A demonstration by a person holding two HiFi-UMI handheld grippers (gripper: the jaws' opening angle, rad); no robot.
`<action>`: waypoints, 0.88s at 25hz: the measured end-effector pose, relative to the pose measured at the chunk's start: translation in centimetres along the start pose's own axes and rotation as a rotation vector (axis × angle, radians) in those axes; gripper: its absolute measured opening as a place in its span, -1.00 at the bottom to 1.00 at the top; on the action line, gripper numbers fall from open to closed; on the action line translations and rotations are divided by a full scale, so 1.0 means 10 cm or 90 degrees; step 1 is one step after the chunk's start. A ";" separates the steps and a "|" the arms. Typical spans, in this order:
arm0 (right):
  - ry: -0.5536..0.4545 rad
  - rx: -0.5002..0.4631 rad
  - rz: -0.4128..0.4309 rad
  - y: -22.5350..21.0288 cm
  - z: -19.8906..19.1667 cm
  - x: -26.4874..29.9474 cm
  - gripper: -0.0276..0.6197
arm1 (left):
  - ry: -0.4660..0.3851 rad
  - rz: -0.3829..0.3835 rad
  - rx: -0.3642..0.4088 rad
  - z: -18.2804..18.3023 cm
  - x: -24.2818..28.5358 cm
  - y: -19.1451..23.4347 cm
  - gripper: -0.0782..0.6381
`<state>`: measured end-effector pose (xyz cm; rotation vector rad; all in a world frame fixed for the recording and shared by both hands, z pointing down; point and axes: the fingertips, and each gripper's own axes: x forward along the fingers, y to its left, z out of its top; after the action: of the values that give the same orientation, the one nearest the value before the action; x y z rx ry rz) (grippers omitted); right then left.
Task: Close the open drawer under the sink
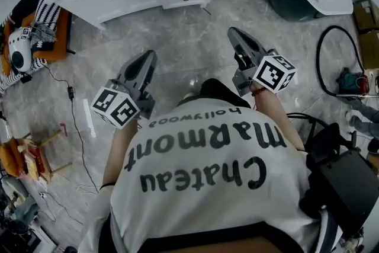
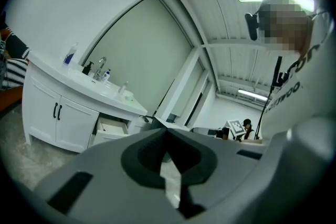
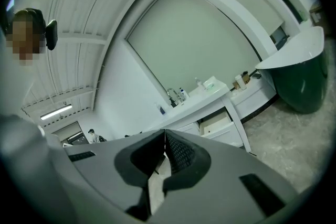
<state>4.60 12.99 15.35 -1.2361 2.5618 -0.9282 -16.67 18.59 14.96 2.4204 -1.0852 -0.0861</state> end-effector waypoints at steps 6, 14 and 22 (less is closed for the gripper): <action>0.018 0.022 -0.003 -0.22 0.00 0.19 -0.88 | -0.002 0.022 -0.021 -0.02 0.03 0.13 -0.76; 0.037 0.009 0.027 -0.40 0.20 0.70 -0.88 | -0.012 0.055 -0.021 0.15 0.23 0.39 -0.76; 0.072 0.003 0.042 -0.82 0.55 1.23 -0.88 | -0.013 0.063 -0.021 0.37 0.84 0.63 -0.76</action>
<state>4.11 -2.67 17.36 -1.1219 2.6670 -1.0184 -16.21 7.52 15.64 2.3371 -1.2004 -0.0952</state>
